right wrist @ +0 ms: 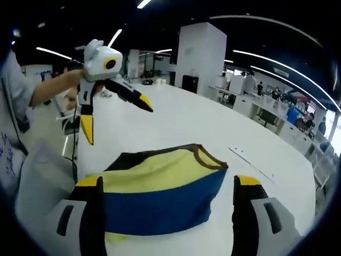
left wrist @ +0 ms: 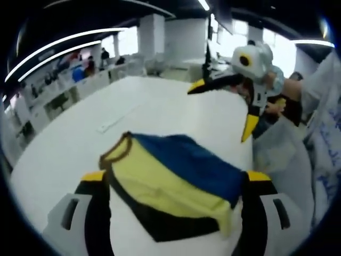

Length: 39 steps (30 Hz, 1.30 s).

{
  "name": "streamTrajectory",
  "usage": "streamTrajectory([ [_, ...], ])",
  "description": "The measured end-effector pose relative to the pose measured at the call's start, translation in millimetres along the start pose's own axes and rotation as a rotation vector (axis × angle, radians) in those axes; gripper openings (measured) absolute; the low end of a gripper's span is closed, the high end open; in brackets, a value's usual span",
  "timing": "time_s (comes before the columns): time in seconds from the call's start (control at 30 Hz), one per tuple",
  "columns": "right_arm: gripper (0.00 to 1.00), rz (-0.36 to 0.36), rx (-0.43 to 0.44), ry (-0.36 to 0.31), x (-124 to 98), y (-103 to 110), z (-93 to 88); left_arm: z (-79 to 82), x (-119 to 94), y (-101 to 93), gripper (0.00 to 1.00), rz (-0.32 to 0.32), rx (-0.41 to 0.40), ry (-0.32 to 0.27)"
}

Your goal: Fold the garment on the visible template until the final outline fits inside the template.

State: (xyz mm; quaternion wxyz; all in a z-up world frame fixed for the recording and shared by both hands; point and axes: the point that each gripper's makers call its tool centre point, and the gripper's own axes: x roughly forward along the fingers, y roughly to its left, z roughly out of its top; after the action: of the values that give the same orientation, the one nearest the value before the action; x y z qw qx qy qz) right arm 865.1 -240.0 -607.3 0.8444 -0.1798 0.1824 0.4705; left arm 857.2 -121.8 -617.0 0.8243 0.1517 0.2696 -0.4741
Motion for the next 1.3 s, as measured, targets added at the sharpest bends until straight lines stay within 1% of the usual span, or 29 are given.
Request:
streamTrajectory([
  [0.07,1.0,-0.004,0.005,-0.005,-2.6,1.8,0.4,0.1,-3.5,-2.5,0.99,0.018,-0.008,-0.021],
  [0.13,1.0,0.0,0.004,0.001,-4.6,7.0,-1.8,-2.5,-7.3,-5.8,0.99,0.019,-0.025,-0.029],
  [0.2,1.0,-0.004,0.0,0.004,-7.5,13.9,-6.0,-1.9,-12.2,-10.6,0.99,0.019,-0.049,-0.062],
  [0.27,1.0,-0.003,0.005,0.004,-10.1,18.8,-8.5,-3.6,-16.7,-14.4,0.99,0.021,-0.059,-0.076],
  [0.43,1.0,-0.011,0.019,-0.007,-19.0,26.7,-9.5,-9.7,-24.6,-20.6,0.99,0.042,-0.066,-0.084],
  [0.5,1.0,-0.02,0.02,-0.013,-23.4,26.8,-10.1,-8.7,-28.7,-24.8,0.98,0.048,-0.084,-0.113],
  [0.57,1.0,-0.024,0.025,-0.018,-27.0,29.5,-10.9,-8.5,-31.1,-32.8,0.96,0.034,-0.101,-0.131],
  [0.6,1.0,-0.027,0.025,-0.017,-29.1,31.7,-12.4,-8.7,-31.8,-34.4,0.95,0.033,-0.108,-0.135],
  [0.67,1.0,-0.029,0.024,-0.015,-31.3,35.0,-14.8,-7.3,-33.3,-33.5,0.96,0.044,-0.111,-0.151],
  [0.73,1.0,-0.028,0.036,-0.01,-33.2,38.8,-18.7,-8.0,-35.4,-34.1,0.95,0.057,-0.111,-0.152],
  [0.8,1.0,-0.027,0.039,-0.003,-33.8,40.9,-23.1,-9.3,-37.4,-36.3,0.94,0.056,-0.12,-0.156],
  [0.97,1.0,-0.024,0.052,0.007,-36.1,49.6,-30.9,-15.1,-39.8,-42.5,0.97,0.054,-0.131,-0.157],
  [1.07,1.0,-0.044,0.044,0.022,-37.7,53.1,-36.8,-20.3,-41.3,-46.3,0.98,0.057,-0.142,-0.156],
  [1.3,1.0,-0.04,0.048,0.027,-42.1,63.9,-40.8,-30.6,-46.4,-58.3,0.99,0.058,-0.17,-0.16],
])
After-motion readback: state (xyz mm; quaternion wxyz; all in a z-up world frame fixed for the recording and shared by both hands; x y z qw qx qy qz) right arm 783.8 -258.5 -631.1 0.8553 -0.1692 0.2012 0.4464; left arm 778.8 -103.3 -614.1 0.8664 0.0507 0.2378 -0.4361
